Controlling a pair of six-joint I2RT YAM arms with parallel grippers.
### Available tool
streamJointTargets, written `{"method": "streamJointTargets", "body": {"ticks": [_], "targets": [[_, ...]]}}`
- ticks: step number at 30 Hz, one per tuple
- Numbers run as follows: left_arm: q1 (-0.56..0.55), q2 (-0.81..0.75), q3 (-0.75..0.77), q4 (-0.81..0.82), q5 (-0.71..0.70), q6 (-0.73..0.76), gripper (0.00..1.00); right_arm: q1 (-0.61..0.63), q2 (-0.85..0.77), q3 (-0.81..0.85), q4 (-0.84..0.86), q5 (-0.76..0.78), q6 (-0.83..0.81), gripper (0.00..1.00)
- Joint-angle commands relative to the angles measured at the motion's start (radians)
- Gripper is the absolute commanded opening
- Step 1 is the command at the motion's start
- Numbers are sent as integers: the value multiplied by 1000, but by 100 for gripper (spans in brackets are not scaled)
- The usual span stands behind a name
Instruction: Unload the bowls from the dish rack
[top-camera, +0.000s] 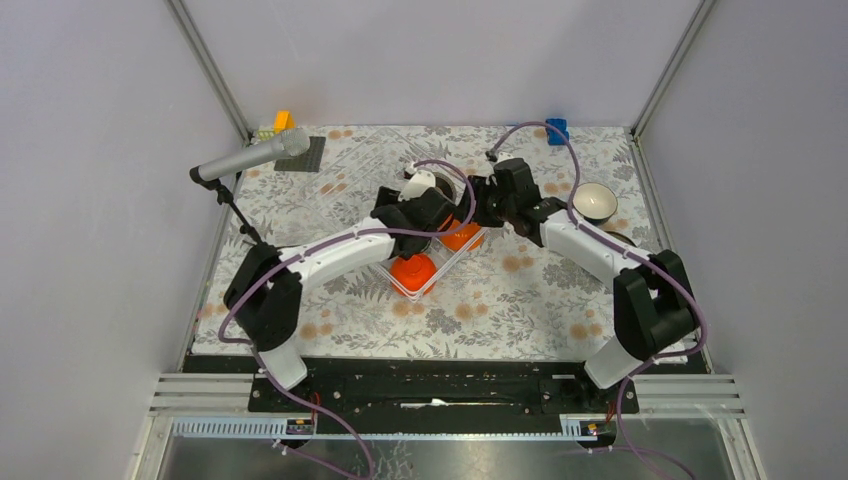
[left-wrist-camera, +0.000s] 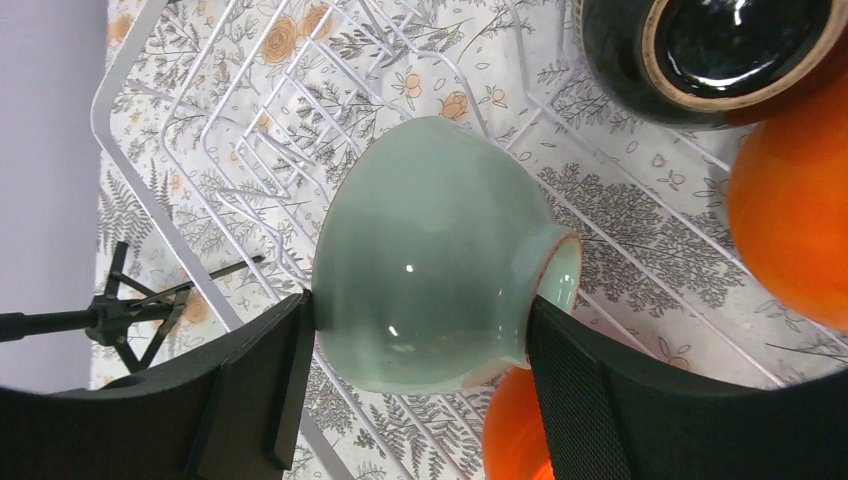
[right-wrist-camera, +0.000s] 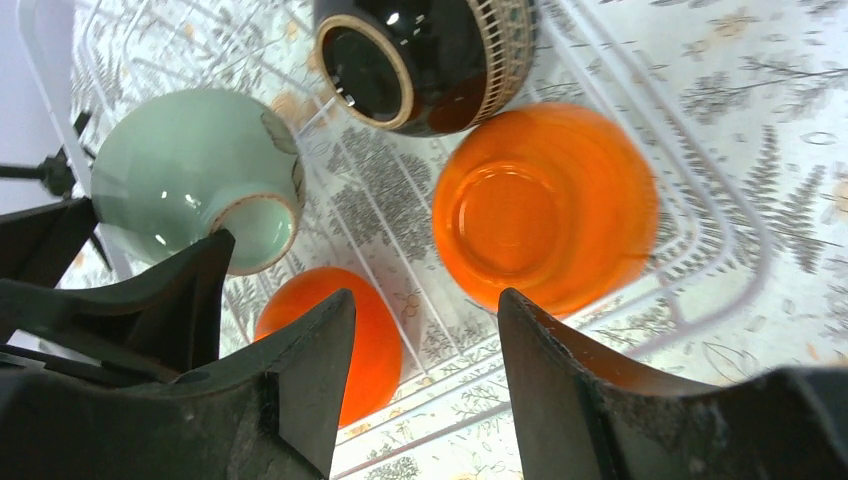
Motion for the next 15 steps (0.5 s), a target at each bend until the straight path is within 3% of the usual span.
{"method": "streamJointTargets", "body": {"ticks": [1, 8, 15], "targets": [[-7, 42, 117, -73, -97, 4, 56, -5, -83, -28, 18, 169, 30, 62], [-12, 109, 182, -123, 124, -28, 85, -4, -114, -60, 37, 199, 35, 64], [-10, 131, 218, -131, 260, -41, 98, -5, -130, -76, 37, 195, 30, 65]]}}
